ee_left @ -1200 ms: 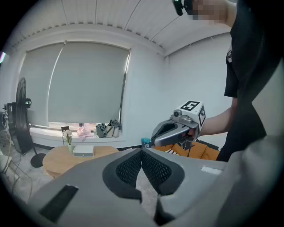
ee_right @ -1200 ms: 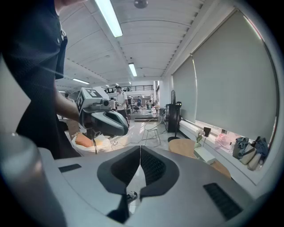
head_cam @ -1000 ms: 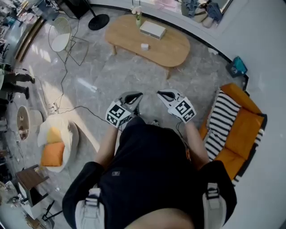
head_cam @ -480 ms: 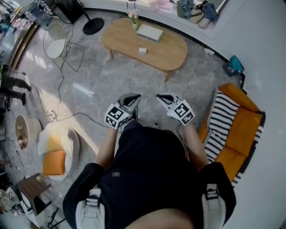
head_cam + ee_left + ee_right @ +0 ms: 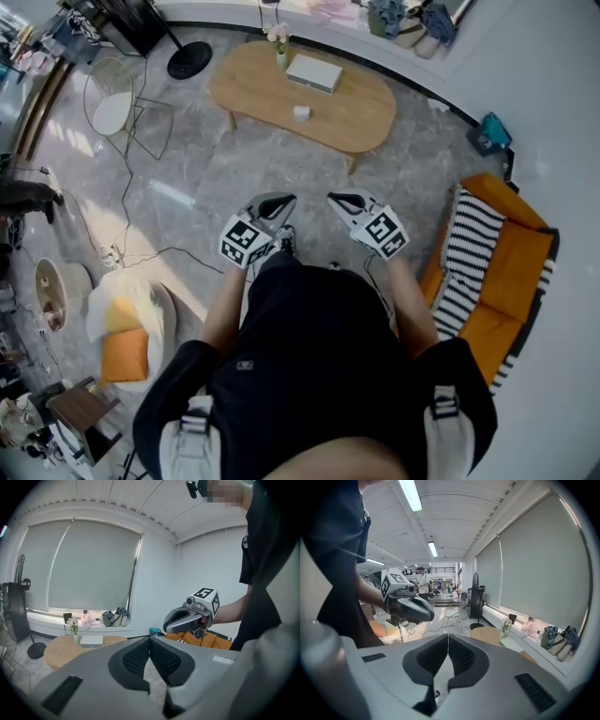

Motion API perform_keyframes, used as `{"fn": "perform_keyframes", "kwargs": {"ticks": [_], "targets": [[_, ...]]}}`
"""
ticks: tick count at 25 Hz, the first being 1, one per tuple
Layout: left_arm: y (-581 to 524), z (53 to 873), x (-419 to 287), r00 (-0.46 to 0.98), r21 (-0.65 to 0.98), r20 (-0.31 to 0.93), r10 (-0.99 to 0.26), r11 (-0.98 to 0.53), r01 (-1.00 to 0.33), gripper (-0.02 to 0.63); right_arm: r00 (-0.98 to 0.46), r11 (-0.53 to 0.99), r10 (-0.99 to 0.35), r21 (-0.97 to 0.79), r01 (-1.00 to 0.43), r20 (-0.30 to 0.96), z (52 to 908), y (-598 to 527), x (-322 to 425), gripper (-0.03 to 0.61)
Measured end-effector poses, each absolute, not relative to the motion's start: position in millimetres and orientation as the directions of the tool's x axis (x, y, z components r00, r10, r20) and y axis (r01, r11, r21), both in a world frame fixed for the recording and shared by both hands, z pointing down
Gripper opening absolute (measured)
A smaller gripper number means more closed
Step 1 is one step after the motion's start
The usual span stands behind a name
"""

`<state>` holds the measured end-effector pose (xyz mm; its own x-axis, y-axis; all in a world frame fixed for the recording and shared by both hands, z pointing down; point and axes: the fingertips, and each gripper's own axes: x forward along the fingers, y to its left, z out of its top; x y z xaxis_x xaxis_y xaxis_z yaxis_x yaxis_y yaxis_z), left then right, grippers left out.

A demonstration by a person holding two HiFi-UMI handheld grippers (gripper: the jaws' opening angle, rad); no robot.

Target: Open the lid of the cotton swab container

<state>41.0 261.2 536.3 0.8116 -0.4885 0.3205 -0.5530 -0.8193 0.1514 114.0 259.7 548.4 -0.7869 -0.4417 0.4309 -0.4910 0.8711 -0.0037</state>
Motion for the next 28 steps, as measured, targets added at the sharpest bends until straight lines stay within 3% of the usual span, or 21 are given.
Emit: {"fn": "perform_keyframes", "kwargs": {"ticks": [28], "targets": [[184.6, 545.7, 11.5, 0.882, 0.182, 0.306, -0.360, -0.887, -0.425, 0.002, -0.703, 0.805, -0.520, 0.004, -0.593, 0.485, 566.0, 203.4, 80.9, -0.003]]}}
